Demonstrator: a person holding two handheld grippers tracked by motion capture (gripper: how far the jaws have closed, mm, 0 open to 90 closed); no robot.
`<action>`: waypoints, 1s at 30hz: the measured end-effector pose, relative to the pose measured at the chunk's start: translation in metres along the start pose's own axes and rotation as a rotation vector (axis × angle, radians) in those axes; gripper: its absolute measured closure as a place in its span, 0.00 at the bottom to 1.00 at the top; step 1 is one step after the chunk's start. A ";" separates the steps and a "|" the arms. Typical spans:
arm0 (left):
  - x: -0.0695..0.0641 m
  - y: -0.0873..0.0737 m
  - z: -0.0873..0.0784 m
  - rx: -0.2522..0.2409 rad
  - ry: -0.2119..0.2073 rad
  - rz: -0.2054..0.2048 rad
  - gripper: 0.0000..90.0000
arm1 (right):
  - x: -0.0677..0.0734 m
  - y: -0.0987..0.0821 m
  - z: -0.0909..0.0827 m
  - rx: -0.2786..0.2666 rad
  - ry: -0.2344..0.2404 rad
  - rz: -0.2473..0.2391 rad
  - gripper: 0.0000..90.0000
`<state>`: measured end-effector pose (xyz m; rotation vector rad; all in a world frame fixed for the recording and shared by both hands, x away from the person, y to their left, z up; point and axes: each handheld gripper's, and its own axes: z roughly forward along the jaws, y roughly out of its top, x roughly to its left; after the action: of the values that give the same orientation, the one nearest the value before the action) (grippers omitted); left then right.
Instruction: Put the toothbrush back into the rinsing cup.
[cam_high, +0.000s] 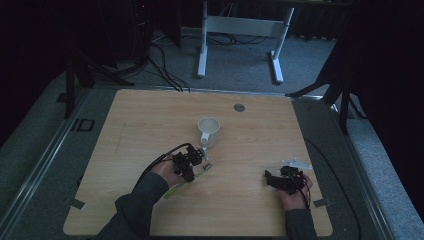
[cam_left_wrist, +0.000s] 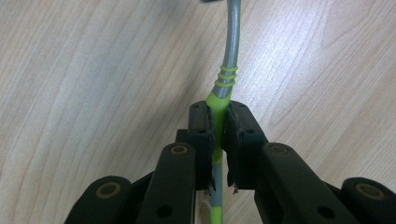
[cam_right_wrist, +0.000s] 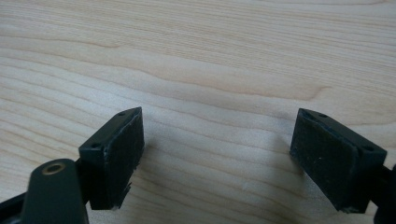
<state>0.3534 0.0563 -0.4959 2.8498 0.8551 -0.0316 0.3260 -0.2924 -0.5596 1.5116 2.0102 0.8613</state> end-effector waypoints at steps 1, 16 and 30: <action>0.000 0.000 -0.001 -0.005 0.002 -0.003 0.90 | 0.000 0.000 0.000 0.000 0.000 0.000 0.19; 0.008 -0.006 -0.018 -0.066 0.003 -0.042 0.91 | 0.000 0.000 0.000 0.000 0.000 0.002 0.19; 0.013 -0.009 -0.027 -0.113 0.017 -0.066 0.90 | 0.000 0.000 0.000 0.000 0.000 0.001 0.19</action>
<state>0.3587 0.0751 -0.4715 2.7202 0.9232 0.0321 0.3261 -0.2921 -0.5596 1.5135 2.0095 0.8612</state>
